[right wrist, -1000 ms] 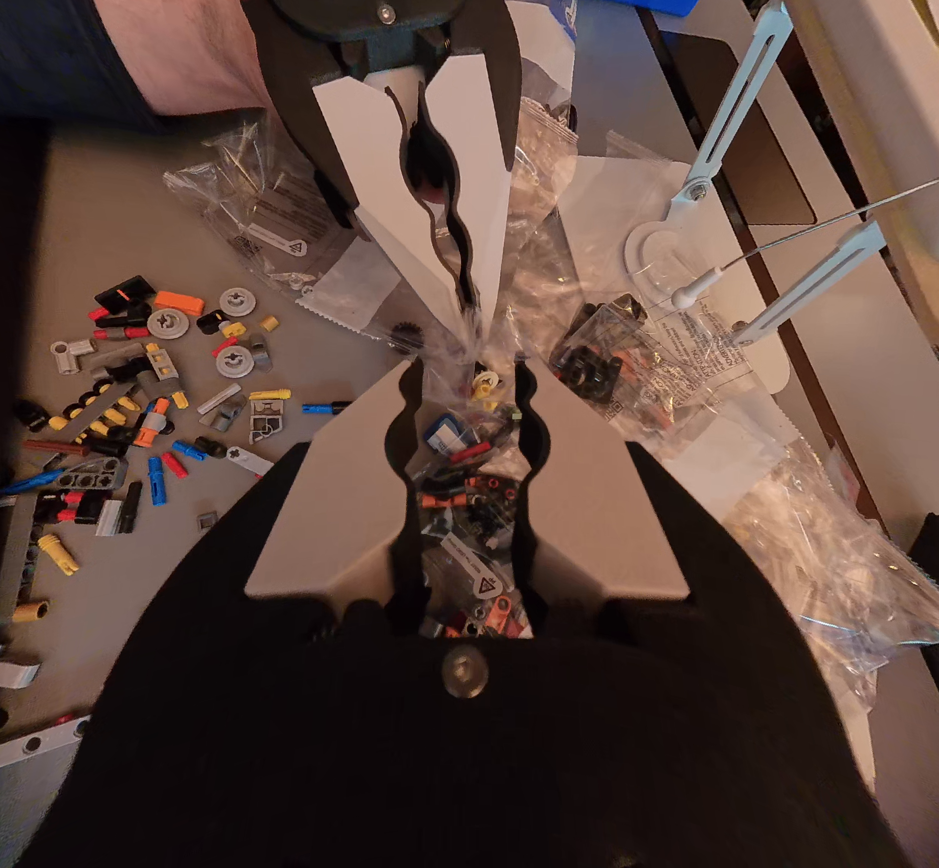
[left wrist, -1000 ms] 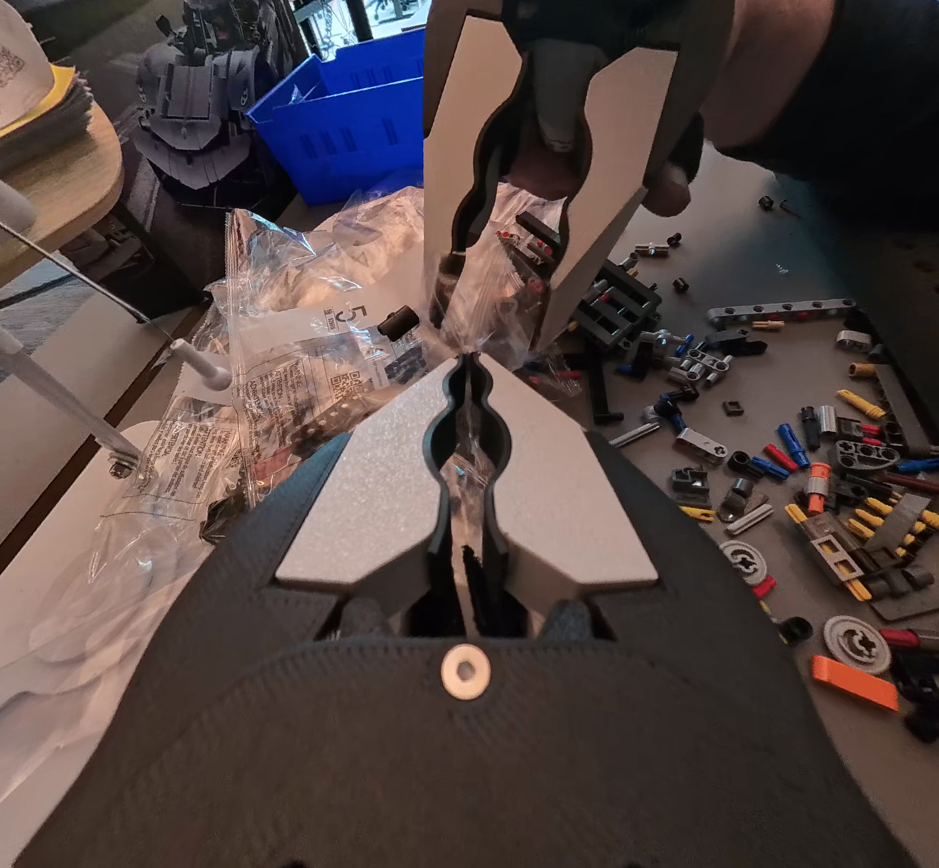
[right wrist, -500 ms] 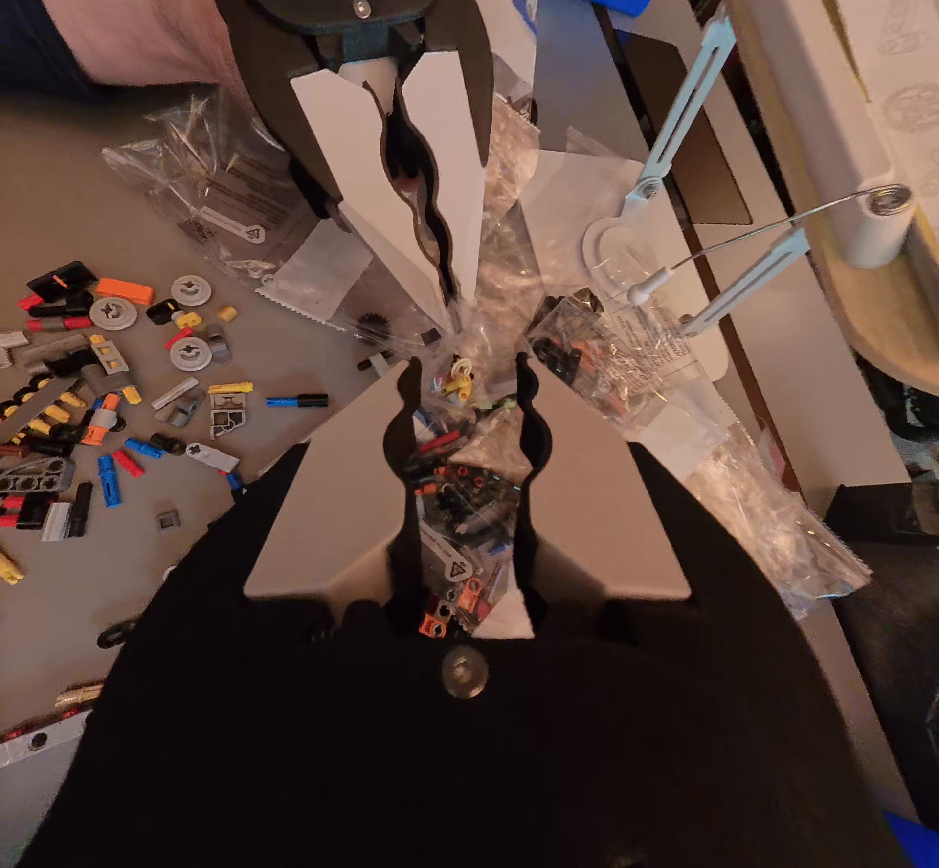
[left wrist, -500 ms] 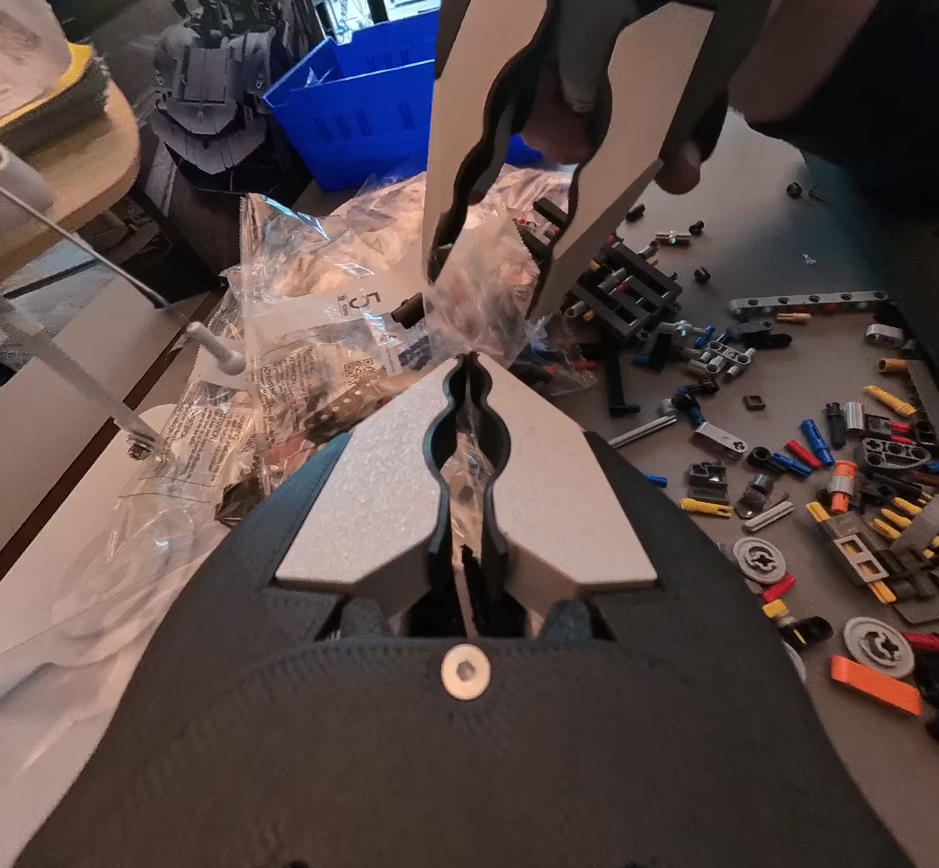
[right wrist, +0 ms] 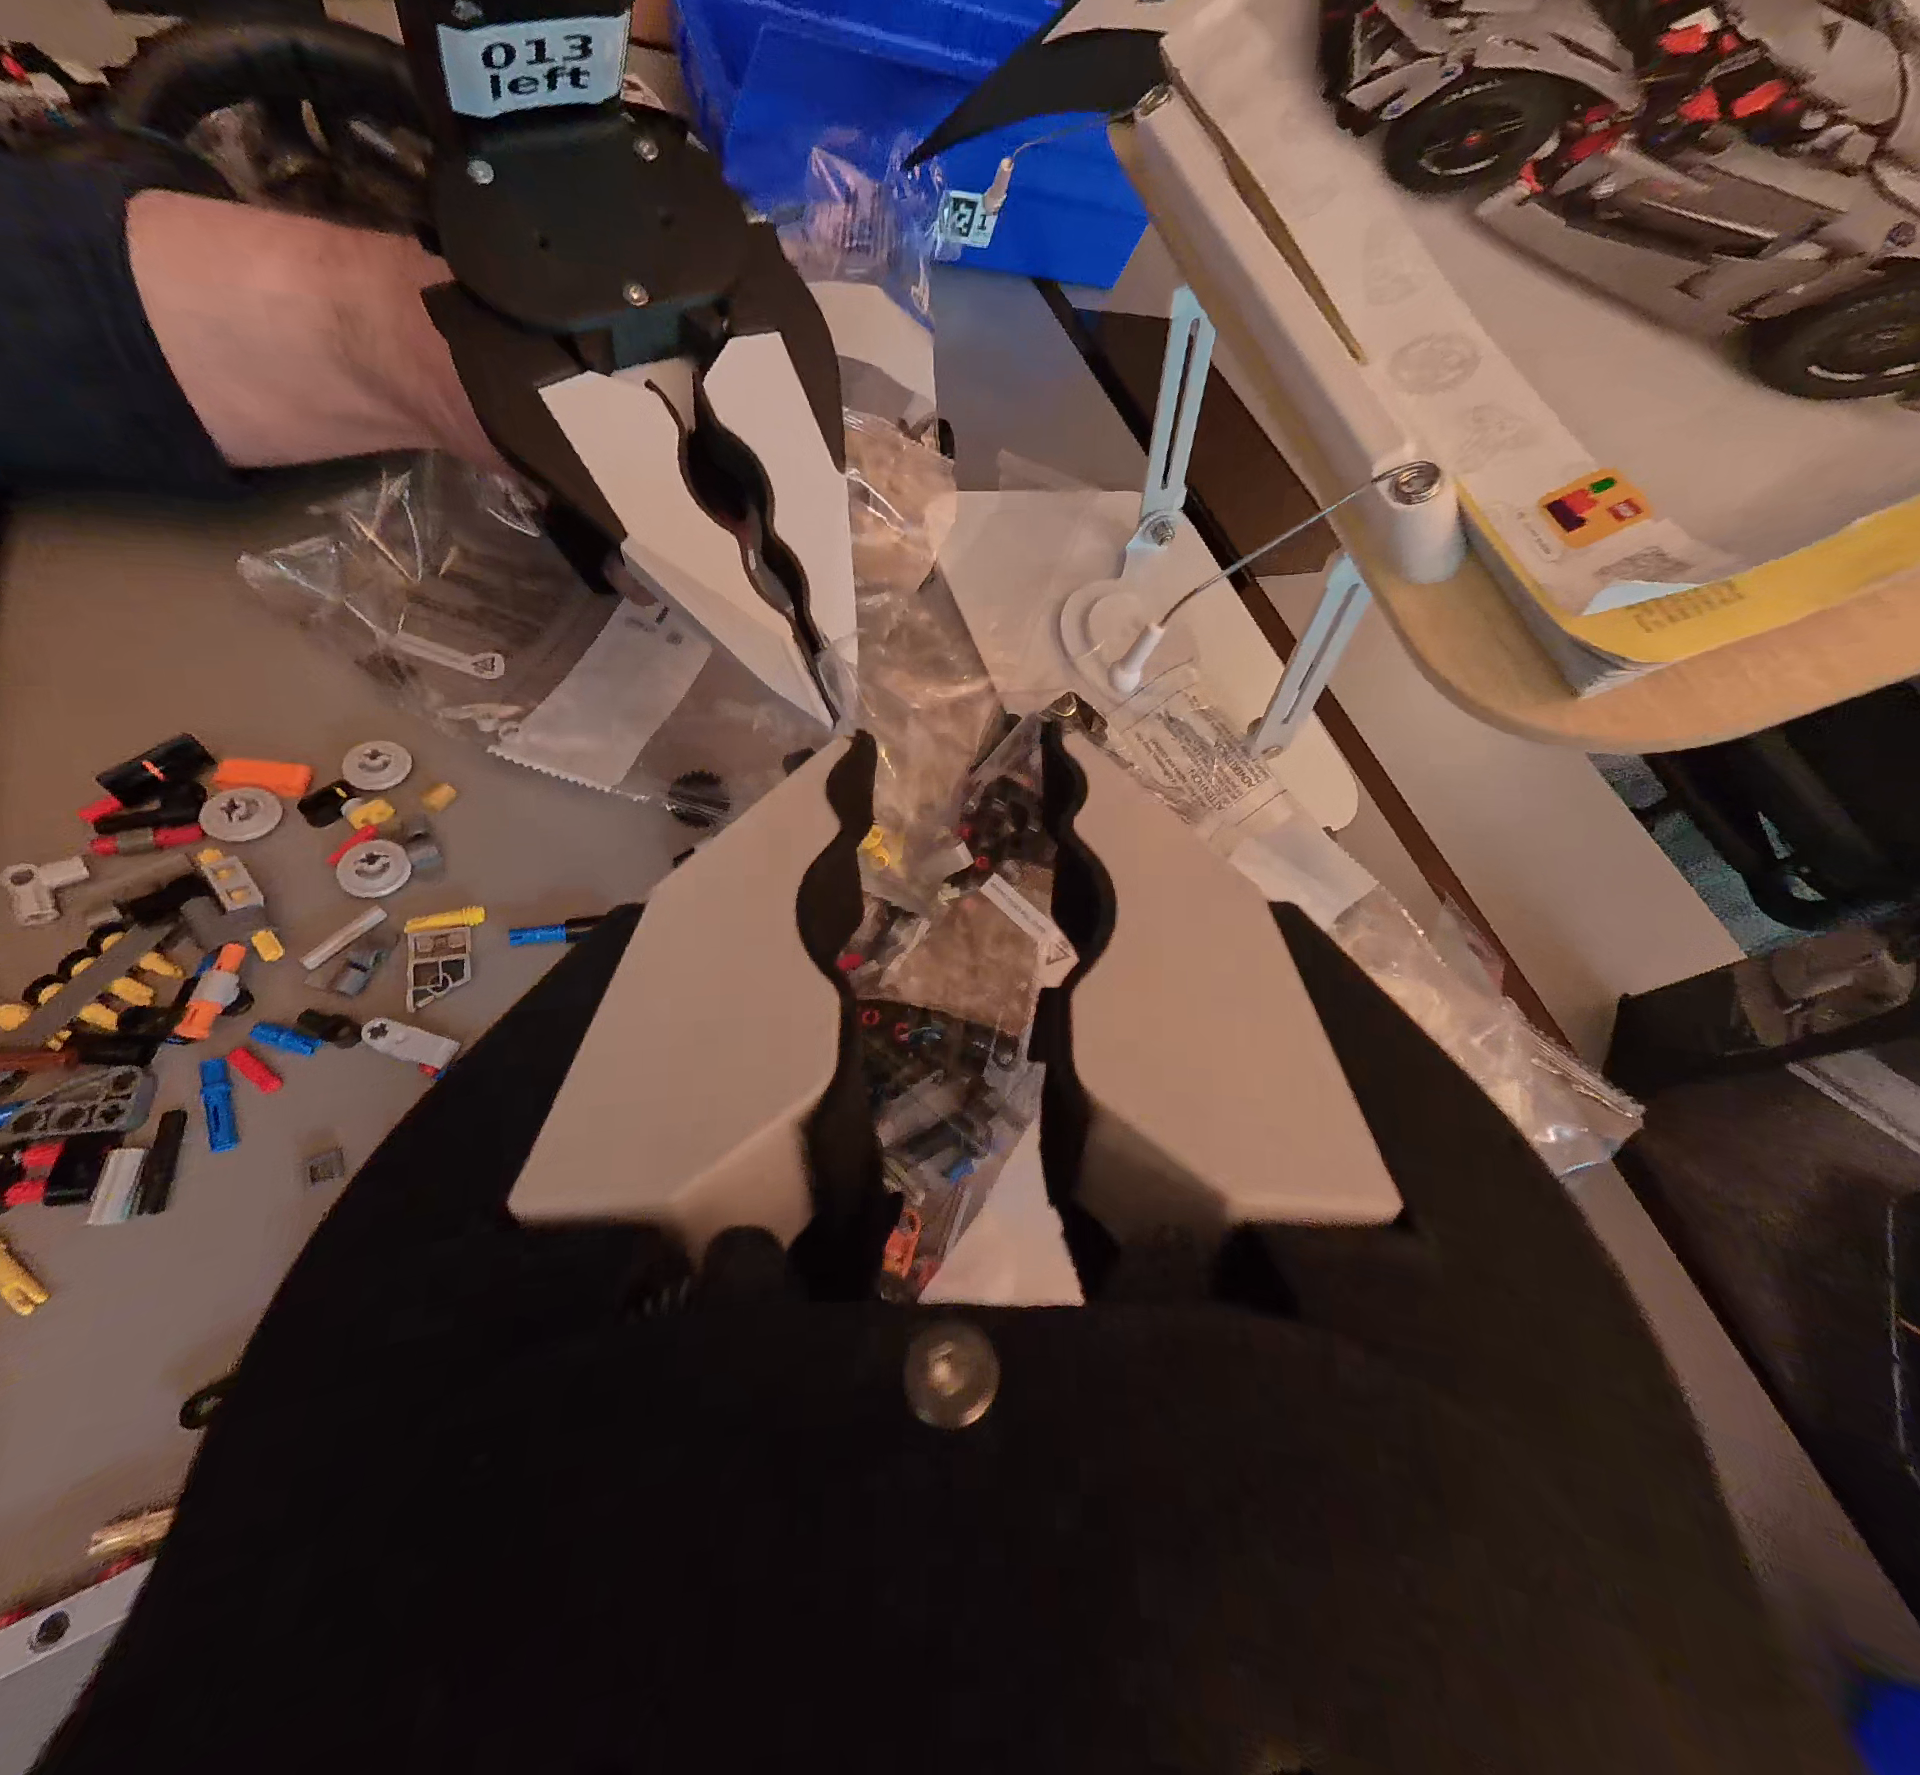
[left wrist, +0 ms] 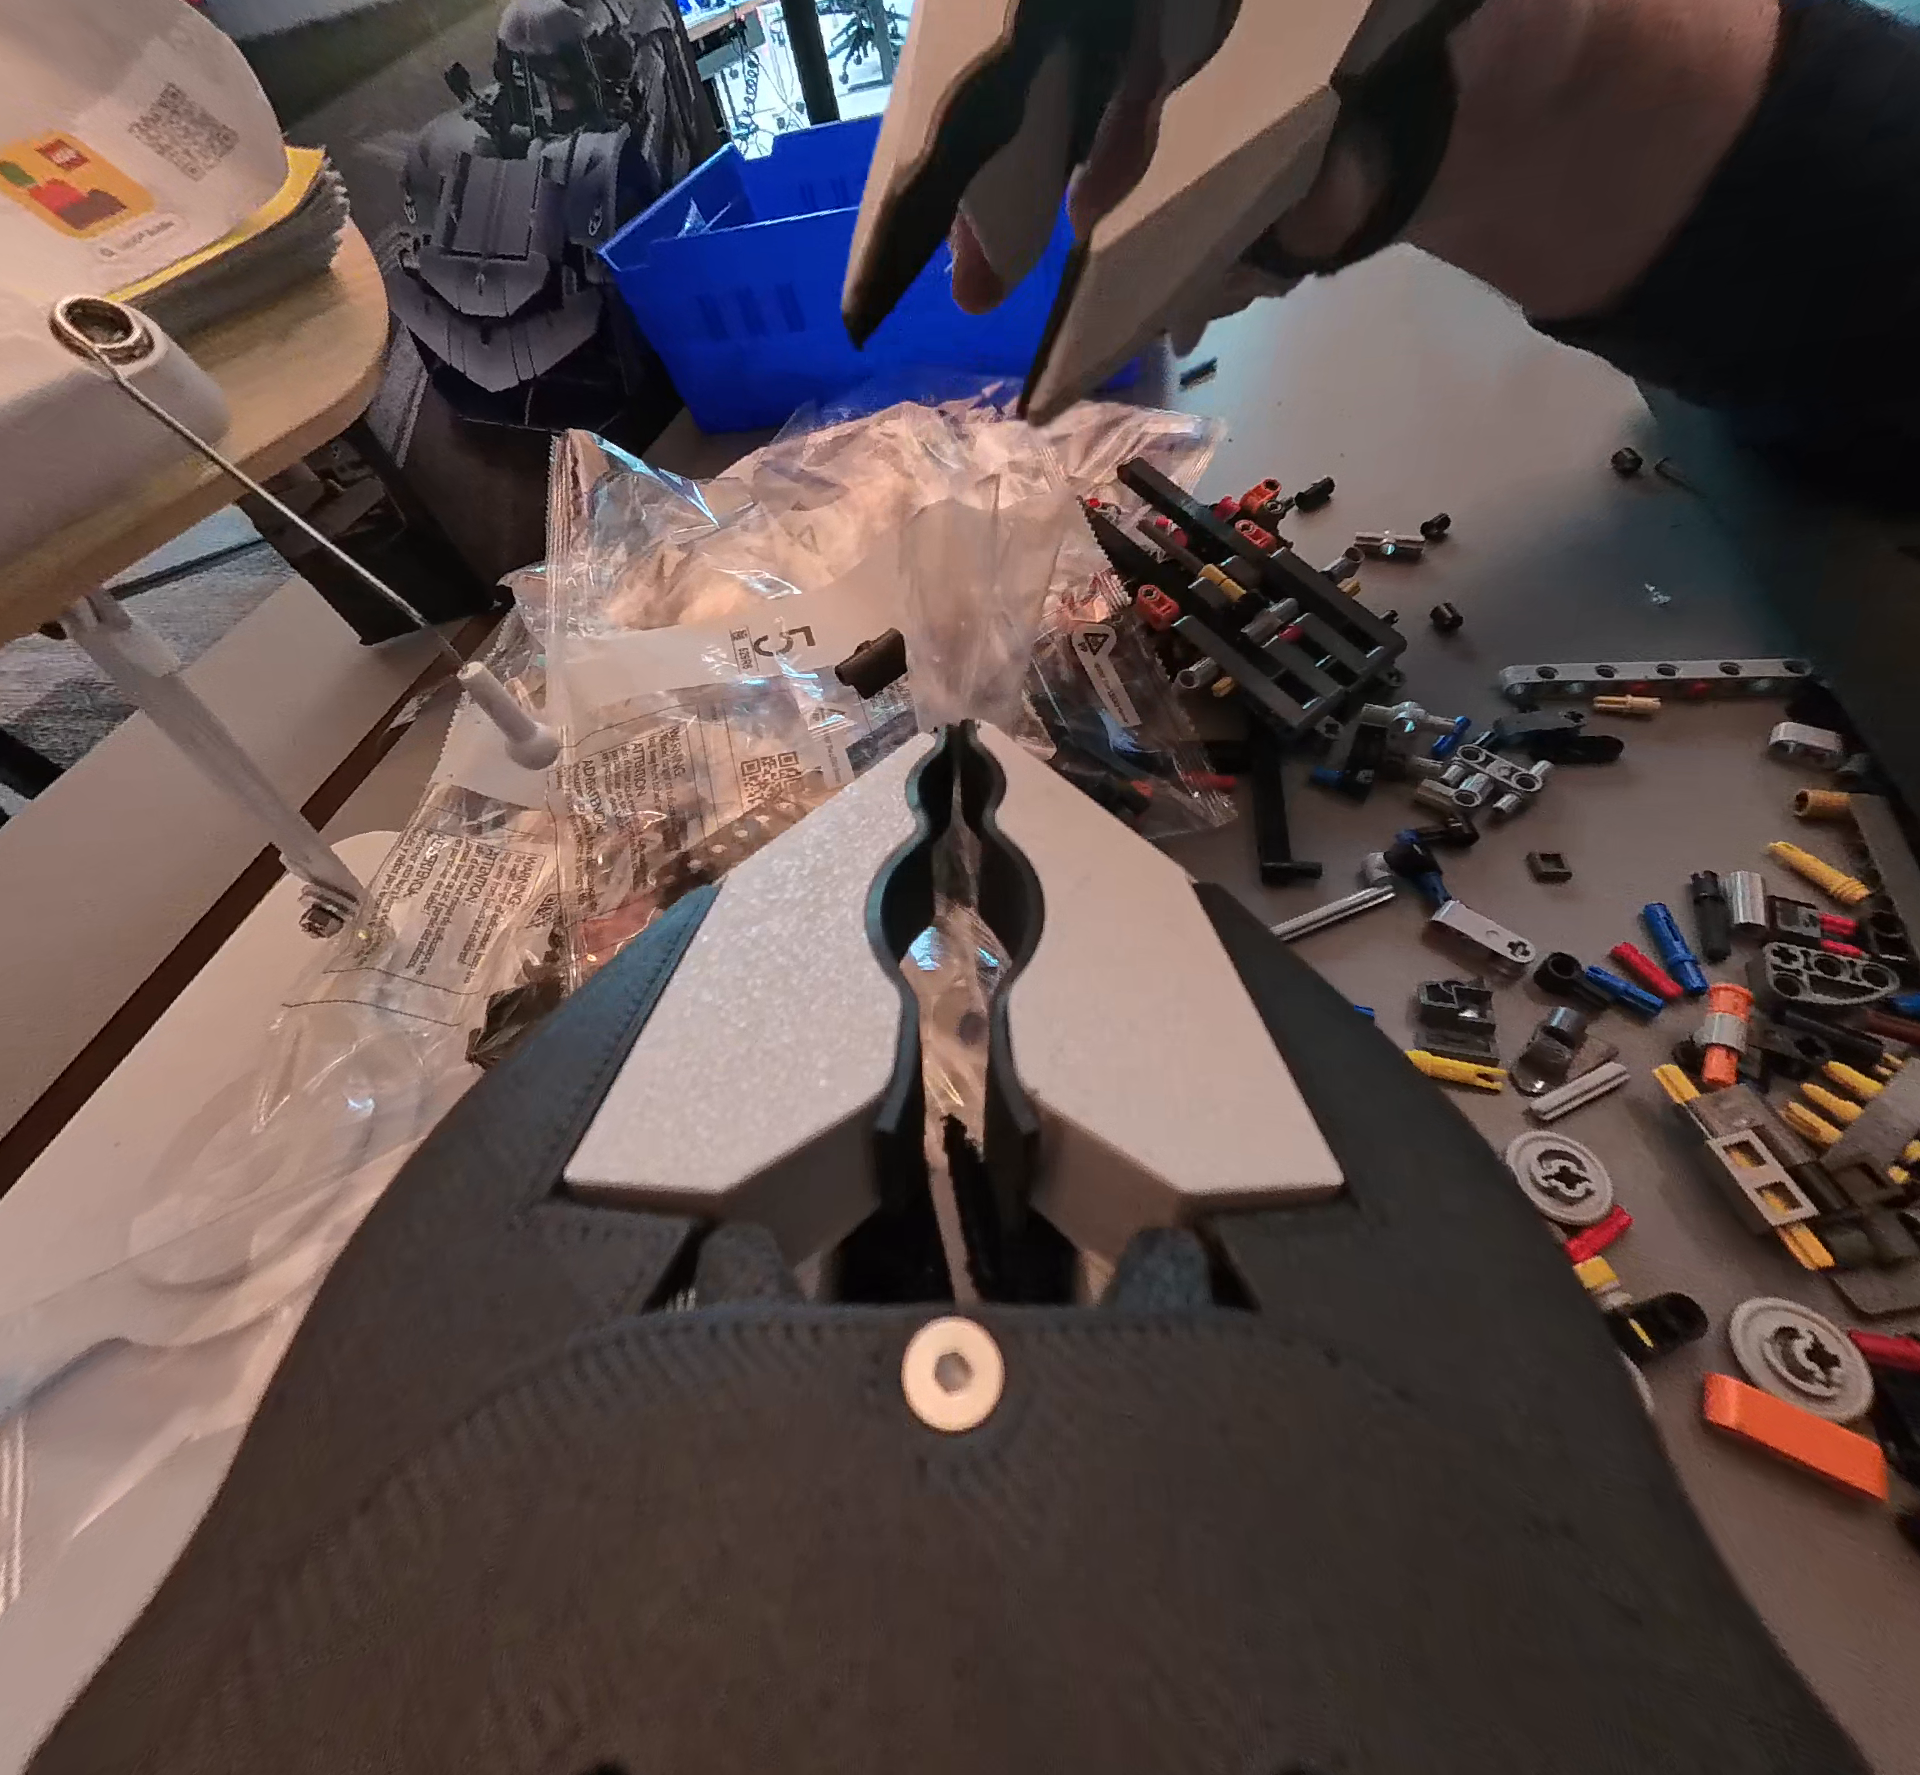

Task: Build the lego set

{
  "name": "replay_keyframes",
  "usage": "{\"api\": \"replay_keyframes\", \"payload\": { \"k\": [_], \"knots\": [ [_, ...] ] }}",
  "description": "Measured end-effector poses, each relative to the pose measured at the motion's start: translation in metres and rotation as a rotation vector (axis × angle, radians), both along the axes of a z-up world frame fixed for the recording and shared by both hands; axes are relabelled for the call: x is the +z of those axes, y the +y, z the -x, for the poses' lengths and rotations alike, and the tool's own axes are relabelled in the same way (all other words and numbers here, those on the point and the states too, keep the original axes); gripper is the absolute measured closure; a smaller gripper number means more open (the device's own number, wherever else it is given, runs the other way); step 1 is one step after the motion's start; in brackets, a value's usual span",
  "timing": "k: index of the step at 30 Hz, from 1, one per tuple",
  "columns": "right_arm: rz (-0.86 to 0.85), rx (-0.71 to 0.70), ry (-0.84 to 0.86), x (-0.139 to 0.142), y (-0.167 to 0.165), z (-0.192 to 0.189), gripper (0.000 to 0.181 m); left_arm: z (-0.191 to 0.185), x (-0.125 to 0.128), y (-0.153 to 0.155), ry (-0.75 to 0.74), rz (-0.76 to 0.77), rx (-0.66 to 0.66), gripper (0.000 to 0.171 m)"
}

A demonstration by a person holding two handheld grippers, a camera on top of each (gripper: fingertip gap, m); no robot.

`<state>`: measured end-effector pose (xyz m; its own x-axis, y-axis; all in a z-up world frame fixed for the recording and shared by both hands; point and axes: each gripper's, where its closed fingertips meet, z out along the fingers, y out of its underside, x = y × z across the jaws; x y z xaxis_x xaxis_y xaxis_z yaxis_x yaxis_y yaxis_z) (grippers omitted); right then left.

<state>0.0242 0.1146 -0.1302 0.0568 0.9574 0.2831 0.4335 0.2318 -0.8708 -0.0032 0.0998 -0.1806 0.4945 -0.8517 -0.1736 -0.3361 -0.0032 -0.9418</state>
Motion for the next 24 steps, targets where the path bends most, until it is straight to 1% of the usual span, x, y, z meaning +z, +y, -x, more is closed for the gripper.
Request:
{"api": "replay_keyframes", "payload": {
  "k": [5,8,10,14,18,24],
  "knots": [
    [-0.004,-0.005,0.049,0.010,0.002,-0.006,0.159,0.003,0.003,0.002,-0.022,0.000,0.012,0.171],
    [-0.009,0.074,0.051,0.011,-0.013,-0.004,0.168,0.006,0.006,0.004,-0.041,0.000,0.025,0.171],
    [0.021,0.155,0.001,-0.001,-0.029,0.001,0.170,0.008,0.007,0.005,-0.051,-0.001,0.035,0.171],
    [0.009,0.246,-0.152,-0.041,-0.053,0.021,0.170,0.010,0.009,0.008,-0.059,-0.004,0.053,0.171],
    [-0.008,0.264,-0.254,-0.067,-0.065,0.035,0.165,0.011,0.010,0.008,-0.056,-0.008,0.058,0.171],
    [0.019,0.241,-0.366,-0.097,-0.066,0.040,0.160,0.011,0.010,0.009,-0.057,-0.005,0.059,0.171]
  ]
}}
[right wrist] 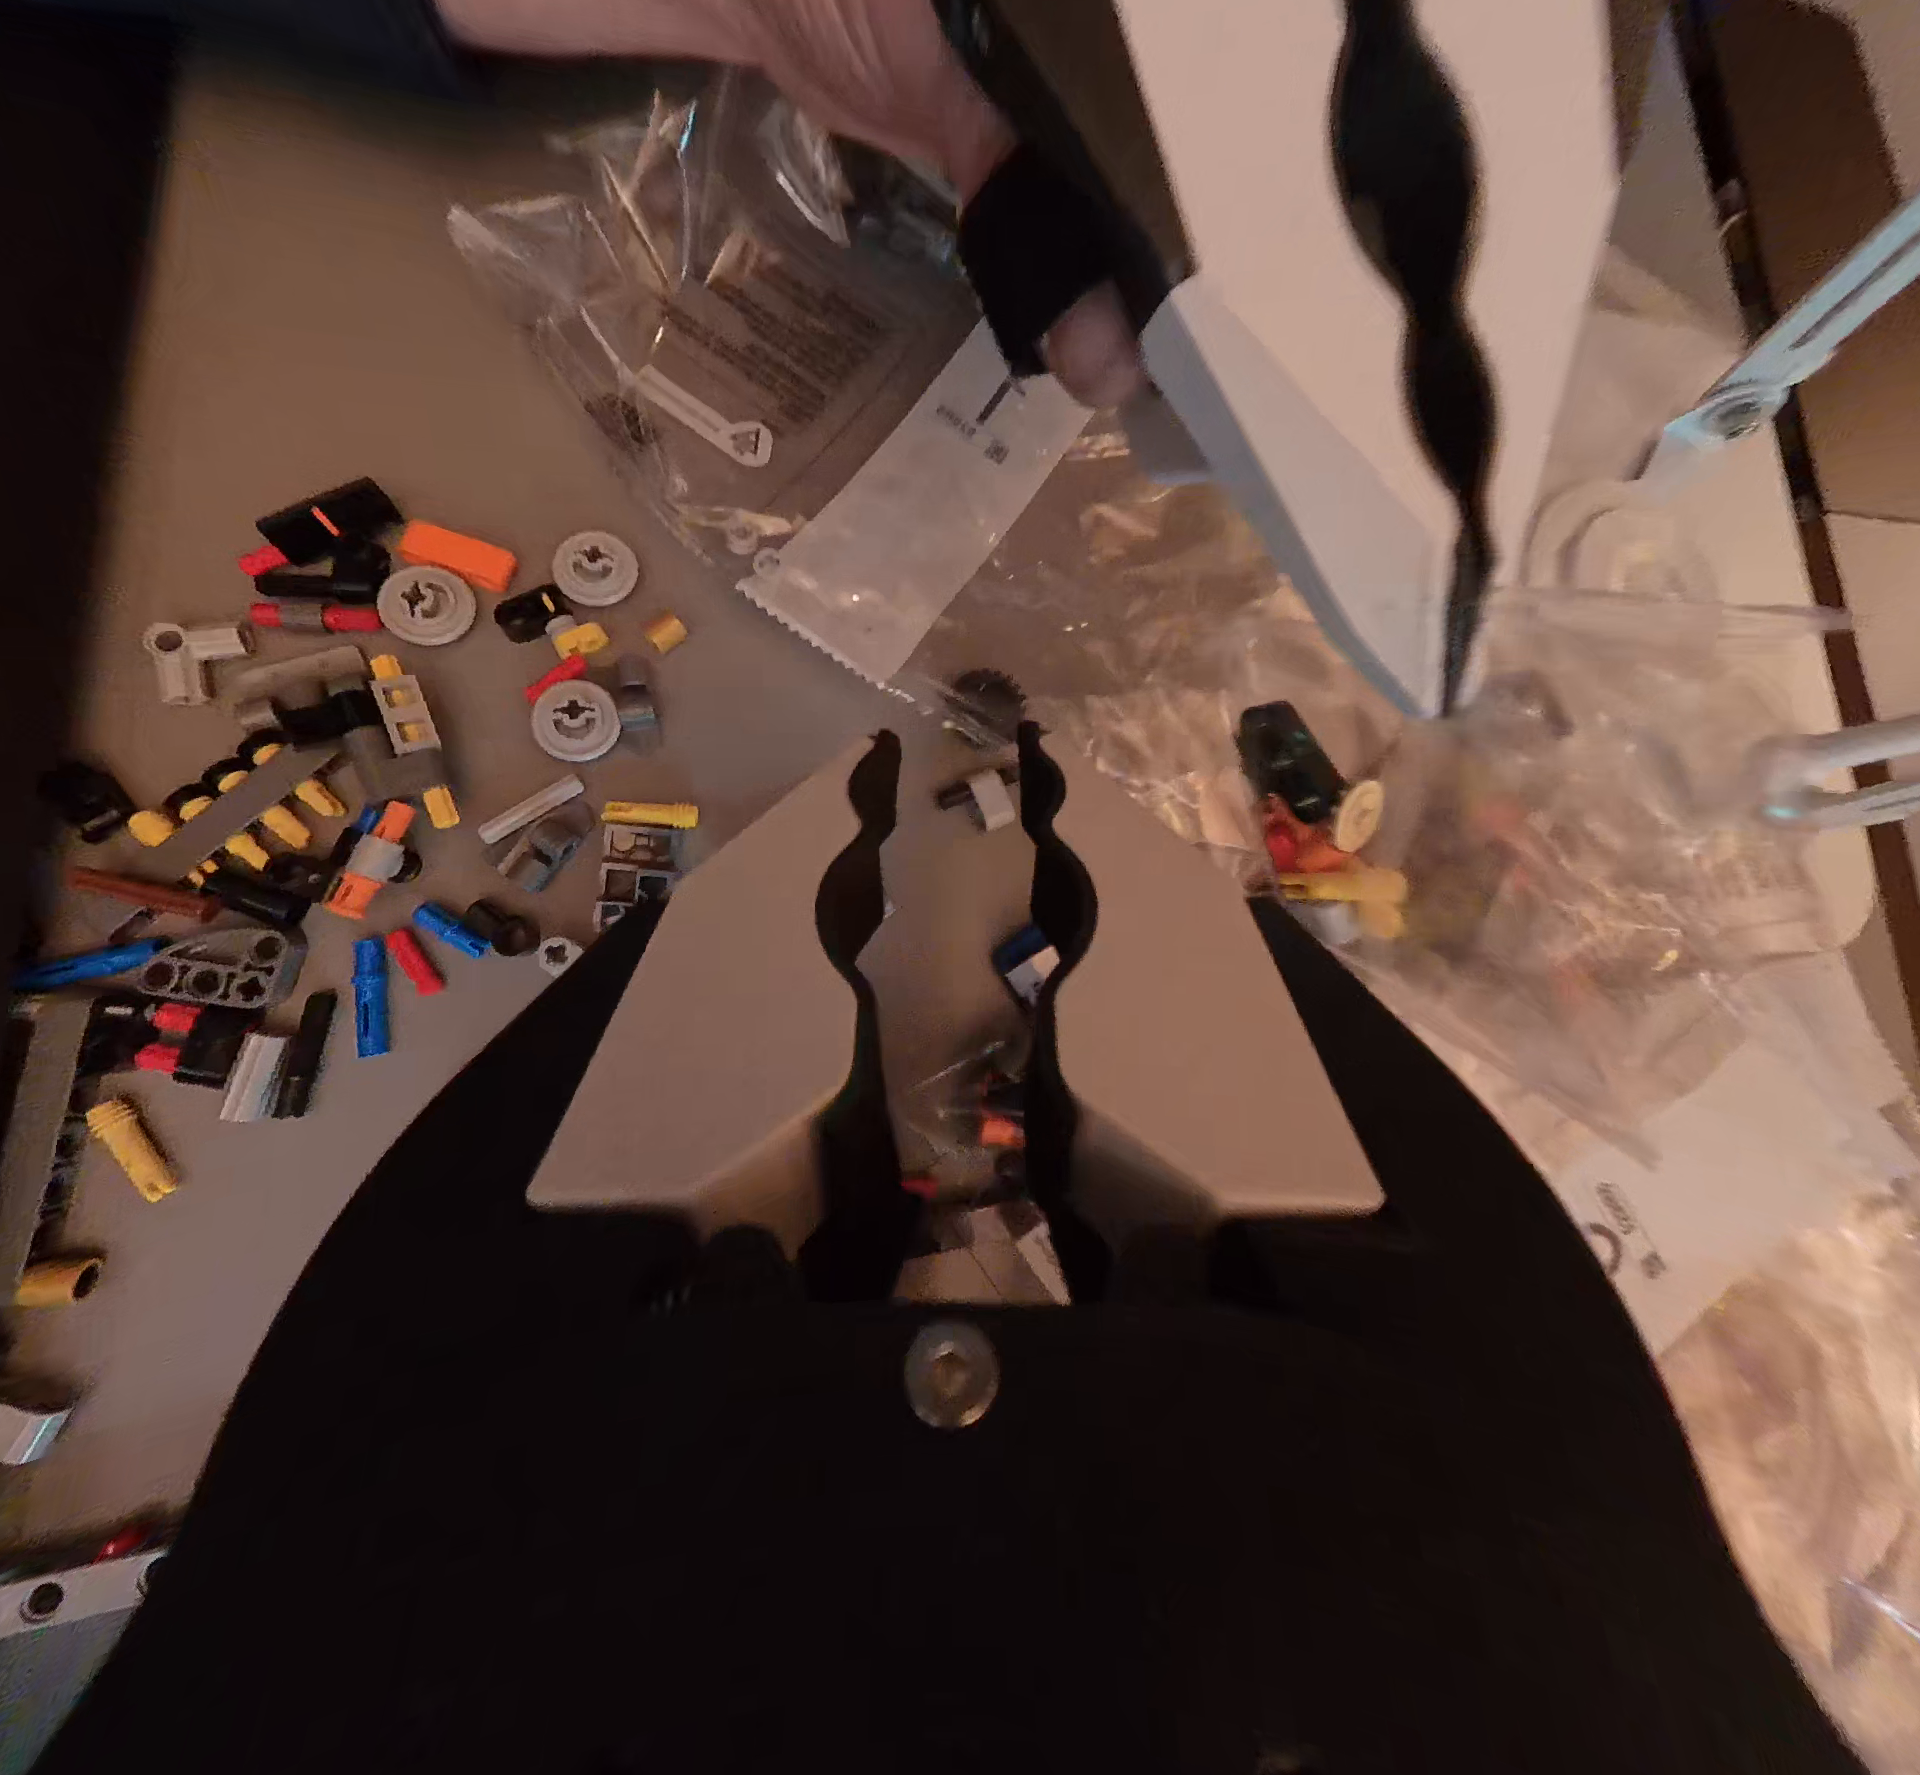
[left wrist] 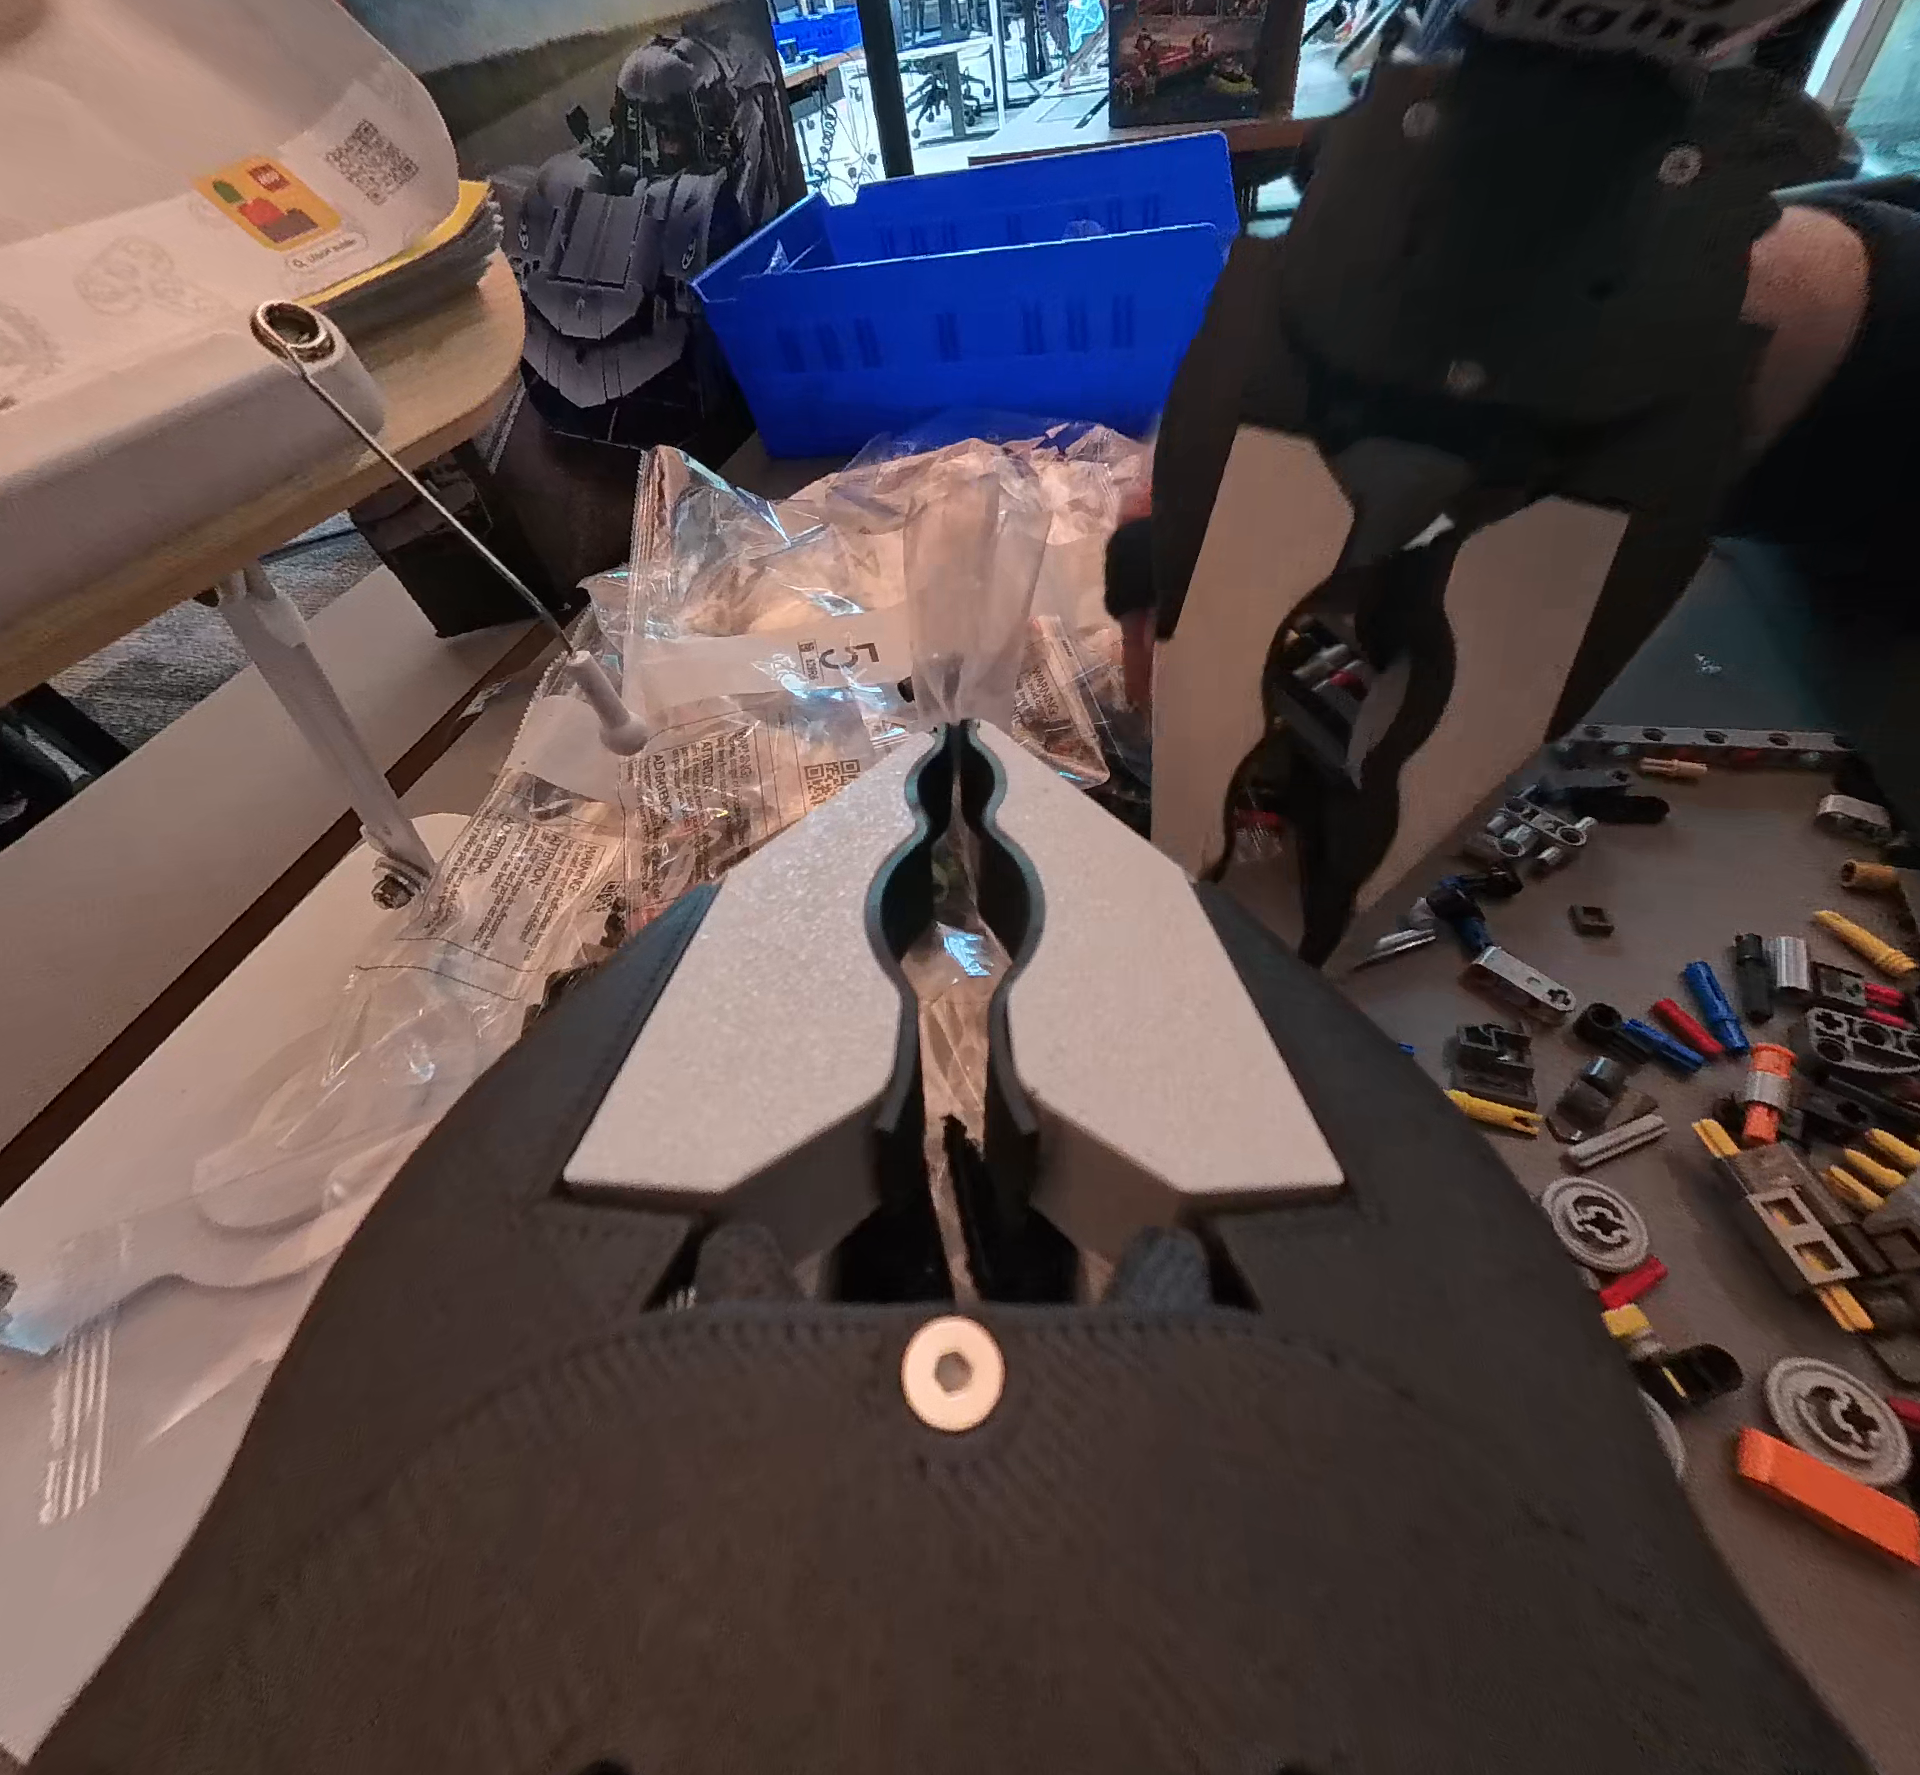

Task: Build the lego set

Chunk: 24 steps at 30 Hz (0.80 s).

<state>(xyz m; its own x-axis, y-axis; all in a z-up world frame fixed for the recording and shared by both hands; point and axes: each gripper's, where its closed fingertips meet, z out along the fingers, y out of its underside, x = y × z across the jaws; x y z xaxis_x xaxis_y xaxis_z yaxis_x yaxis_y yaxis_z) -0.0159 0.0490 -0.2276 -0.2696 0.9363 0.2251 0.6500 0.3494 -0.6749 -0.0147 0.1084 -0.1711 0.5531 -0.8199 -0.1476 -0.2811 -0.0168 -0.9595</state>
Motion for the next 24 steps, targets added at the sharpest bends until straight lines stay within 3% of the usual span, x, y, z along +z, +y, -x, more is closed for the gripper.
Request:
{"api": "replay_keyframes", "payload": {
  "k": [6,24],
  "knots": [
    [0.021,0.036,-0.067,-0.013,-0.008,-0.005,0.153,0.001,0.001,0.000,-0.001,-0.001,0.002,0.171],
    [0.073,0.218,-0.089,-0.021,-0.051,-0.003,0.158,-0.001,-0.003,0.000,0.018,0.011,0.001,0.171]
  ]
}}
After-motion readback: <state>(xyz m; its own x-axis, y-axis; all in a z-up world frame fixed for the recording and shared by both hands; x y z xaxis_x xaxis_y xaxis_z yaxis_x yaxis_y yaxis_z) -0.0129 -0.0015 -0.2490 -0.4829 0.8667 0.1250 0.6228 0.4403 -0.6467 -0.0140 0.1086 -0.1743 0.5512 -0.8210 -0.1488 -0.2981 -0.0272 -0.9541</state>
